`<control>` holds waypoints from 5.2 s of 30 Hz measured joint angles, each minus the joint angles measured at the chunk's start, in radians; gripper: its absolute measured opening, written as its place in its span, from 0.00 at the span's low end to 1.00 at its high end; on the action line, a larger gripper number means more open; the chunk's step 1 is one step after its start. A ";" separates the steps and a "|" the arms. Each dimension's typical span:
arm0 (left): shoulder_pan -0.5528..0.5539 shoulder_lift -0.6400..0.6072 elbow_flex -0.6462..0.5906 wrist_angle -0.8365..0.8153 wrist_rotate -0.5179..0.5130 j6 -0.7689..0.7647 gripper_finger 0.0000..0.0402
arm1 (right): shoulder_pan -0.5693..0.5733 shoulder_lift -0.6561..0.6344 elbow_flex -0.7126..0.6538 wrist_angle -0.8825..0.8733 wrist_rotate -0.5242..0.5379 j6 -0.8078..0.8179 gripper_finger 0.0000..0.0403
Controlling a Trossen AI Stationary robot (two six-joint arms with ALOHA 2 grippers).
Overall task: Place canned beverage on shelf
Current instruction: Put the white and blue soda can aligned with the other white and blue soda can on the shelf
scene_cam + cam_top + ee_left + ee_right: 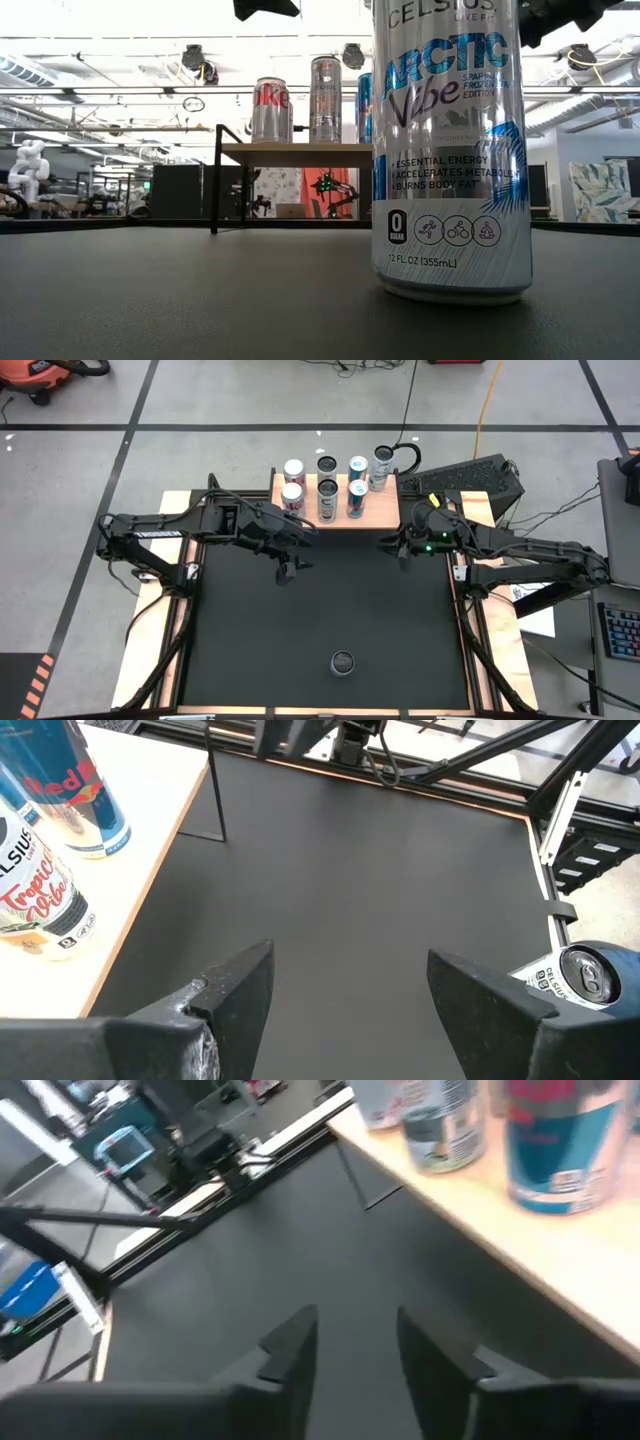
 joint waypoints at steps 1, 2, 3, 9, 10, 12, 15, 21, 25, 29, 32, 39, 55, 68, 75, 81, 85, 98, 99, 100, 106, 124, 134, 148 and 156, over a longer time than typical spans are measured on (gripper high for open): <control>0.000 0.000 0.000 0.000 0.000 0.000 0.67 | 0.000 0.000 0.000 0.000 -0.011 -0.002 0.34; 0.000 0.000 0.000 0.000 0.000 0.000 0.67 | 0.000 0.000 0.000 -0.001 -0.026 -0.002 0.38; 0.000 0.000 0.000 0.000 0.000 0.000 0.67 | 0.001 0.000 0.000 -0.004 -0.034 -0.002 0.43; 0.000 0.000 0.000 0.000 0.000 0.000 0.67 | 0.003 0.000 0.000 -0.101 -0.056 0.017 0.79; 0.000 0.000 0.000 0.000 0.000 0.000 0.67 | 0.003 0.000 0.000 -0.124 -0.056 0.022 0.85; 0.000 0.000 0.000 0.000 0.000 0.000 0.67 | 0.004 0.000 0.000 -0.167 -0.057 0.024 0.95; 0.000 0.000 0.000 0.000 0.000 0.000 0.67 | 0.009 0.000 0.000 -0.207 -0.103 0.022 0.94; 0.000 0.000 0.000 0.000 0.000 0.000 0.67 | 0.009 0.000 0.000 -0.209 -0.104 0.008 0.83; 0.000 0.000 0.000 0.000 0.000 0.000 0.67 | 0.009 0.000 0.000 -0.208 -0.104 0.007 0.83; 0.000 0.000 0.000 0.000 0.000 0.000 0.67 | 0.009 0.000 0.000 -0.192 -0.053 0.005 0.83; 0.000 0.000 0.000 0.000 0.000 0.000 0.67 | 0.009 0.000 0.000 -0.169 0.003 0.008 0.83; 0.000 0.000 0.000 0.004 0.000 0.000 0.67 | 0.009 0.000 0.000 -0.077 0.004 0.011 0.83; 0.000 0.000 0.000 0.004 0.000 0.000 0.67 | 0.004 0.020 0.000 -0.047 0.084 0.076 0.83; 0.000 0.000 0.000 0.005 0.000 0.000 0.67 | 0.011 0.051 0.000 -0.067 -0.047 0.043 0.83; 0.000 0.000 0.000 0.005 0.000 -0.002 0.67 | 0.160 0.081 0.000 0.047 -0.182 0.016 0.83; 0.000 0.000 0.000 0.005 0.000 -0.002 0.67 | 0.359 0.112 0.000 0.195 -0.101 0.047 0.83; 0.000 0.000 0.000 0.003 0.000 -0.003 0.67 | 0.512 0.128 0.000 0.228 0.047 0.048 0.83; 0.000 0.000 0.000 0.003 0.000 -0.003 0.67 | 0.791 0.345 0.000 0.331 0.318 0.010 0.83; 0.000 0.000 0.000 0.003 0.000 -0.003 0.67 | 0.797 0.358 0.000 0.331 0.318 0.000 0.83; 0.000 0.000 0.000 0.003 0.000 -0.003 0.67 | 0.801 0.368 0.000 0.332 0.318 -0.010 0.83; 0.000 0.000 0.000 0.003 0.000 -0.003 0.67 | 0.808 0.419 0.000 0.337 0.314 -0.070 0.83; 0.000 0.000 0.000 0.004 0.000 -0.098 0.67 | 0.799 0.475 0.000 0.501 0.259 -0.113 0.83; 0.003 0.000 0.000 0.017 -0.016 -0.156 0.67 | 0.732 0.475 0.000 0.489 0.057 -0.183 0.83; 0.001 0.000 0.000 0.057 -0.059 -0.164 0.67 | 0.752 0.496 0.000 0.528 0.146 -0.225 0.83; 0.000 0.000 0.000 0.053 -0.061 -0.186 0.67 | 0.829 0.637 0.001 0.670 0.241 -0.218 0.83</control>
